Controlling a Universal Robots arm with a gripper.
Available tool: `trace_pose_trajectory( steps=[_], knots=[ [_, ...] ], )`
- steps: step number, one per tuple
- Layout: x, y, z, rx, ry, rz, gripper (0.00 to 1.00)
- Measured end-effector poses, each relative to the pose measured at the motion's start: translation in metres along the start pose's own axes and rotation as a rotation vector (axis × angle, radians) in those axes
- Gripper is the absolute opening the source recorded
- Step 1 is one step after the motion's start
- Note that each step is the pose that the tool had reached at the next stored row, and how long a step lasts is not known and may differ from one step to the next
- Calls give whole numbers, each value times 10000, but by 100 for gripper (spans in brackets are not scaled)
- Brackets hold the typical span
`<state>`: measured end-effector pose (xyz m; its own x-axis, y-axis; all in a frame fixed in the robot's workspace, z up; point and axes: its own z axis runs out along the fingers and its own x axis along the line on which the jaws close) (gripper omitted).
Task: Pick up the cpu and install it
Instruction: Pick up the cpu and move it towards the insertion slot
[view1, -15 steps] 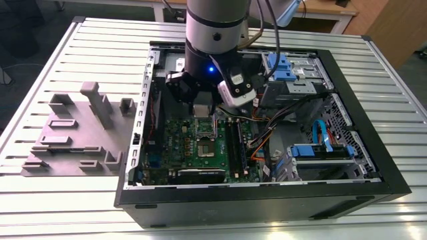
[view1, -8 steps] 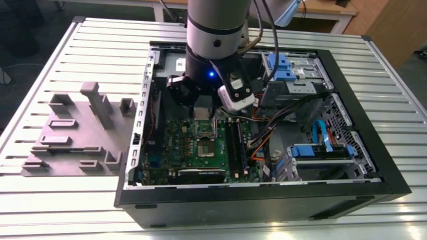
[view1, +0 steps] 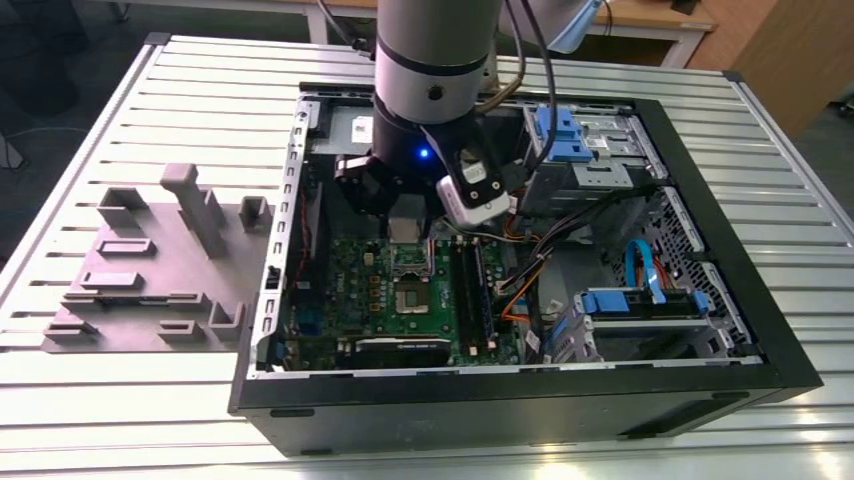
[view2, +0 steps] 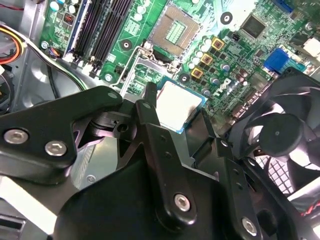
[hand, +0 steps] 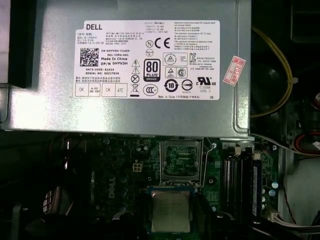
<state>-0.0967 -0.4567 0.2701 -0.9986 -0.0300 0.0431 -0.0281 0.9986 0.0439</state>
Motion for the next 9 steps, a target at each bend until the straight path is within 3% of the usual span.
trace_pose_trajectory(
  steps=[9],
  knots=[
    [-1, -23, 29, -2, -1, 1, 47]
  ],
)
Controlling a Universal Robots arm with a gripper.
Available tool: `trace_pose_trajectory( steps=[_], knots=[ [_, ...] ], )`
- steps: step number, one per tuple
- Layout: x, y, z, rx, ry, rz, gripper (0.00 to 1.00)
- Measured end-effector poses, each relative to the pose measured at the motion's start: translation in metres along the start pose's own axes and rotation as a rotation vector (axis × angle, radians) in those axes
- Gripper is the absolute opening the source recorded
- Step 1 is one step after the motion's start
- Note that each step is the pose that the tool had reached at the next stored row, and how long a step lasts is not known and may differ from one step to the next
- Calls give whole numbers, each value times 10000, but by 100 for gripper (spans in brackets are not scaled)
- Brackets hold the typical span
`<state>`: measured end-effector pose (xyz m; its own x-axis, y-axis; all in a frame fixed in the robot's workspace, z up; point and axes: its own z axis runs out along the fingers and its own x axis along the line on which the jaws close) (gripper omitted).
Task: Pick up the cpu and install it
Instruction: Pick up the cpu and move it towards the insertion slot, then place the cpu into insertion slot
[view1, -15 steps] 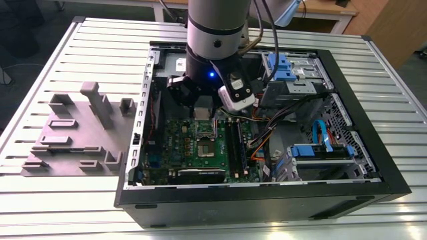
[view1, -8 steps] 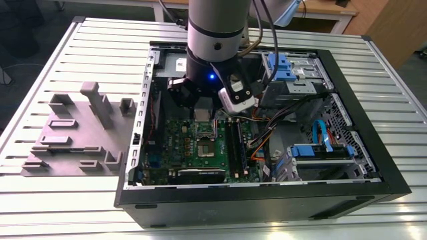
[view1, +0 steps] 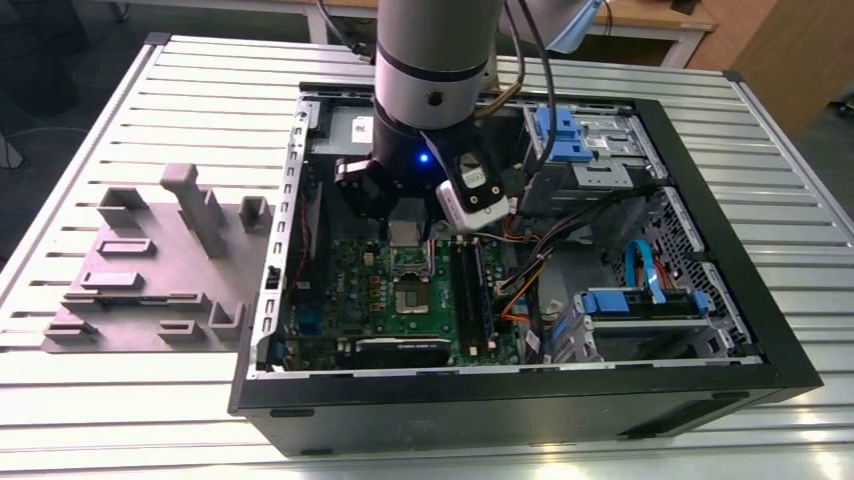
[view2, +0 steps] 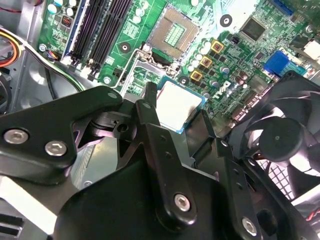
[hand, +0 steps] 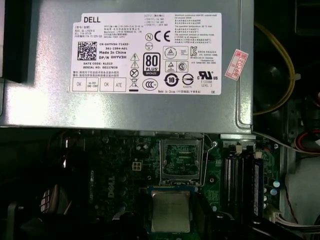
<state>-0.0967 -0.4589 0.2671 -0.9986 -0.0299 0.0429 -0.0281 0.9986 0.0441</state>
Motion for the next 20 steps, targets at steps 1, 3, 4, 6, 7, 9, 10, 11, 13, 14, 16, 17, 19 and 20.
trace_pose_trajectory(
  steps=[1, 3, 4, 6, 7, 9, 10, 11, 13, 14, 16, 17, 19, 20],
  knots=[
    [0, 0, 0, 1, 1, 0, 47],
    [0, -1, 0, 3, 2, 0, 47],
    [0, -1, 2, 3, 2, -1, 47],
    [-1, -2, 12, 0, 1, -1, 47],
    [-1, -2, 15, 3, 2, -1, 47],
    [-1, -2, 18, -4, 1, -1, 47],
    [-1, -2, 18, -10, 1, -1, 47],
    [-1, -2, 18, -10, 1, -1, 47],
    [-1, -5, 18, -10, 1, -1, 47],
    [-1, -9, 18, -10, 1, -2, 47],
    [-1, -18, 18, -10, 1, -2, 47],
    [-1, -24, 17, -9, 1, -2, 47],
    [0, -36, 17, -10, 1, -1, 47],
    [0, -35, 17, -11, 0, -1, 47]
  ],
)
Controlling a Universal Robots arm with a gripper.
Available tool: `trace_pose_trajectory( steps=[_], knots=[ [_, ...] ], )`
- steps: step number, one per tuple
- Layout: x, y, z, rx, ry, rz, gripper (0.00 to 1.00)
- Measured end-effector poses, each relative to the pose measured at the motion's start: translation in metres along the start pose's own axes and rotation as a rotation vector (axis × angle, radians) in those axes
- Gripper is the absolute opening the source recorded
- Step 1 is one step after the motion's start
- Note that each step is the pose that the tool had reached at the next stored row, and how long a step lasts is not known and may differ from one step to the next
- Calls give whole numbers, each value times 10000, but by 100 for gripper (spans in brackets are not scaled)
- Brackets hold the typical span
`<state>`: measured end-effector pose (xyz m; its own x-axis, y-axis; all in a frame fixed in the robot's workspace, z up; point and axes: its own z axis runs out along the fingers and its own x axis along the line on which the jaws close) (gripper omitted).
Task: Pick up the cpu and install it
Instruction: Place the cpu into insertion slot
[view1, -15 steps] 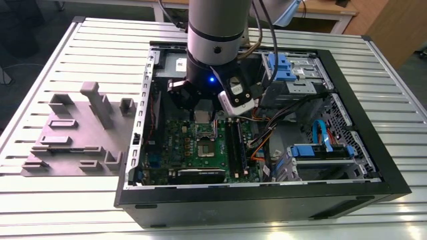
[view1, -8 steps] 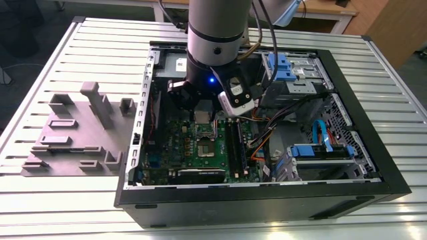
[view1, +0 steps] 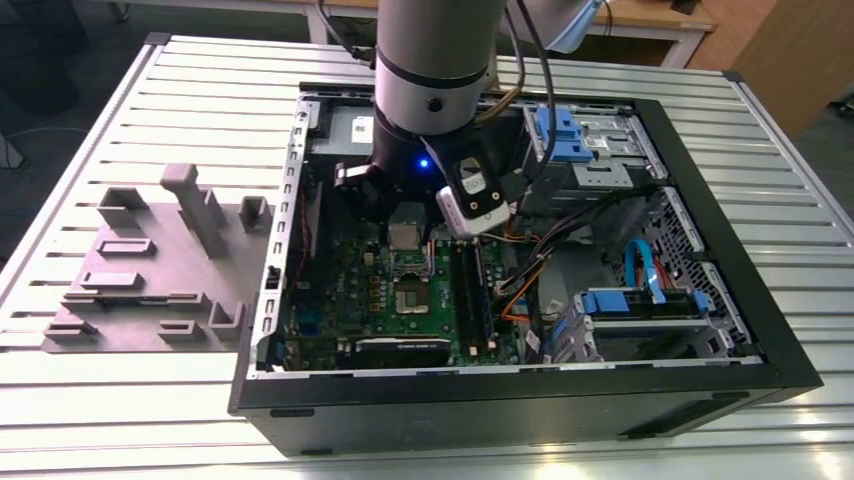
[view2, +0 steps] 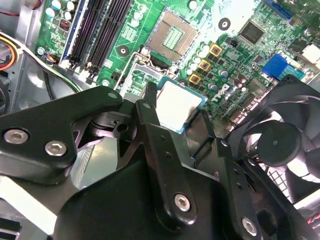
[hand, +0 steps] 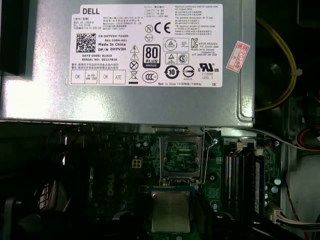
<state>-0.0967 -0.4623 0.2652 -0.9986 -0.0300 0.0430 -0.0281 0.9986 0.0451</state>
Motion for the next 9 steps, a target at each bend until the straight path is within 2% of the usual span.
trace_pose_trajectory(
  steps=[5, 9],
  knots=[
    [0, -1, 1, 0, -3, -1, 47],
    [0, -11, 11, 3, -29, -4, 47]
  ],
)
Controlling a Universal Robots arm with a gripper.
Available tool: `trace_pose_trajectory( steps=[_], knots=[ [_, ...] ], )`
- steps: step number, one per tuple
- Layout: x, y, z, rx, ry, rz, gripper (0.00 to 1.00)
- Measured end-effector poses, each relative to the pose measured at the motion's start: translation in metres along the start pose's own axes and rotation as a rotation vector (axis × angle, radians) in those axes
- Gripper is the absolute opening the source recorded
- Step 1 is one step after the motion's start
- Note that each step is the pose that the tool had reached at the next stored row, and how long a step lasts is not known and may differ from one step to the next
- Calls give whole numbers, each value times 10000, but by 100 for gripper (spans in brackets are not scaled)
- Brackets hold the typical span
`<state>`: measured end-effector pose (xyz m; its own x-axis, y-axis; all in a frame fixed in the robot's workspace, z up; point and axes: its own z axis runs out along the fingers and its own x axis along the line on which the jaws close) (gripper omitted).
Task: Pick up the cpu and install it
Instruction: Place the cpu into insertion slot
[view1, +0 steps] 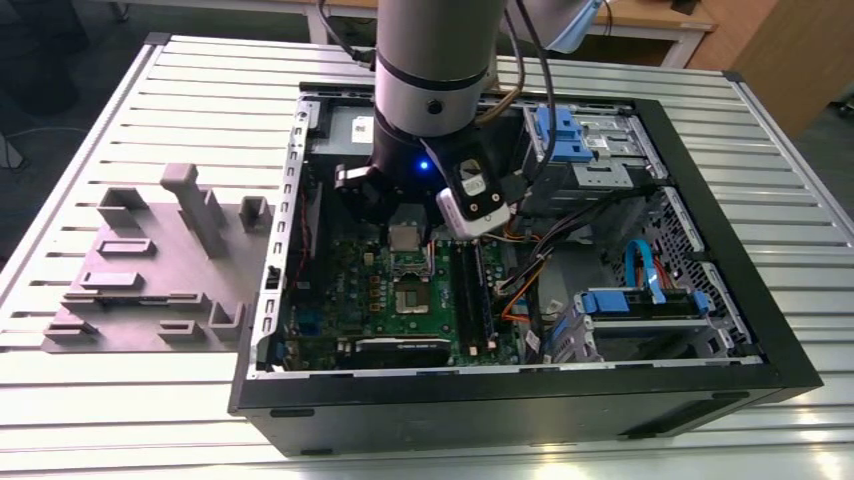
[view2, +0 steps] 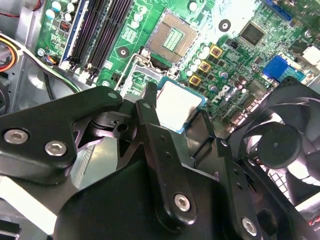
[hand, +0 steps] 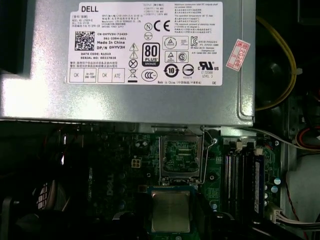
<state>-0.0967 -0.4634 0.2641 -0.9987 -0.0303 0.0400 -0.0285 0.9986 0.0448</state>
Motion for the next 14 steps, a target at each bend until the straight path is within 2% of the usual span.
trace_pose_trajectory(
  steps=[6, 14],
  knots=[
    [-1, -17, 28, 1, -38, -23, 47],
    [-2, -18, 40, 1, -41, -26, 47]
  ],
)
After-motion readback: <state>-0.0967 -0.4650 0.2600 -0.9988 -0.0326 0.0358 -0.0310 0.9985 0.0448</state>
